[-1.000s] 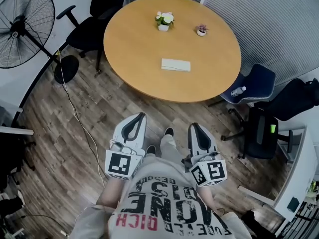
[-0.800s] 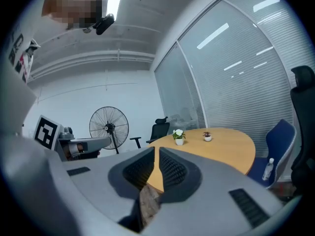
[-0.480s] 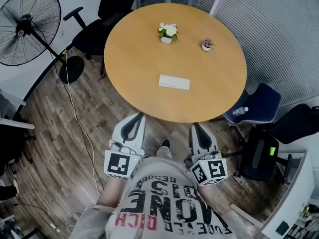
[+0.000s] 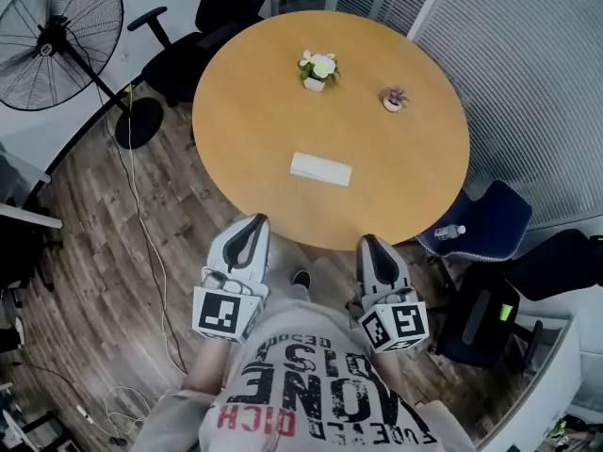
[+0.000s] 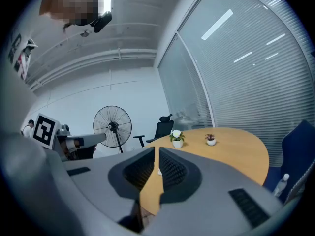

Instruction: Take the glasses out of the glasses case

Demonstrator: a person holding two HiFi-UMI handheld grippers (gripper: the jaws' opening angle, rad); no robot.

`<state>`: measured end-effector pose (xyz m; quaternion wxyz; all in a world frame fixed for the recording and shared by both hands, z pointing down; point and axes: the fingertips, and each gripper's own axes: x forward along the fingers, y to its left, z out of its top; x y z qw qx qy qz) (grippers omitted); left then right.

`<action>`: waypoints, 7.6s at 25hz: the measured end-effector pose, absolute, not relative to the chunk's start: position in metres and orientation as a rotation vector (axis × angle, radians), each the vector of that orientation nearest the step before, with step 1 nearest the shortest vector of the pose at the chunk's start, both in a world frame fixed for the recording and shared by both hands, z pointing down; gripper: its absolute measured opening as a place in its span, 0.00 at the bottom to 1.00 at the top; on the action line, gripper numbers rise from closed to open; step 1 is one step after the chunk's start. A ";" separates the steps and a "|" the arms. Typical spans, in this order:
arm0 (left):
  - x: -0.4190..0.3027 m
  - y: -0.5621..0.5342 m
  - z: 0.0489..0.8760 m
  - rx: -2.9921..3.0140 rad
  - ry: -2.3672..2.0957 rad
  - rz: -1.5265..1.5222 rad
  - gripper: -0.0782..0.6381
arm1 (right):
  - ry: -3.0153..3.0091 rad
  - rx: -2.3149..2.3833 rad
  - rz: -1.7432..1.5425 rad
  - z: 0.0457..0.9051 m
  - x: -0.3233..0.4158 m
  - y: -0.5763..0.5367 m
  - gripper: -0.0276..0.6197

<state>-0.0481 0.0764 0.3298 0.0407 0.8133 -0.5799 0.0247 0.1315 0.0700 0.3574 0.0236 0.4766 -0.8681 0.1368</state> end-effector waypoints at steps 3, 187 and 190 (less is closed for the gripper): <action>-0.050 0.074 0.333 2.464 -1.797 0.083 0.13 | -2.683 1.471 0.439 0.362 0.136 0.066 0.07; -0.028 -0.092 0.612 2.163 -1.089 0.861 0.24 | -2.170 1.059 0.254 0.566 0.102 -0.204 0.18; -0.028 -0.093 0.612 2.166 -1.088 0.858 0.24 | -2.168 1.068 0.257 0.568 0.102 -0.207 0.19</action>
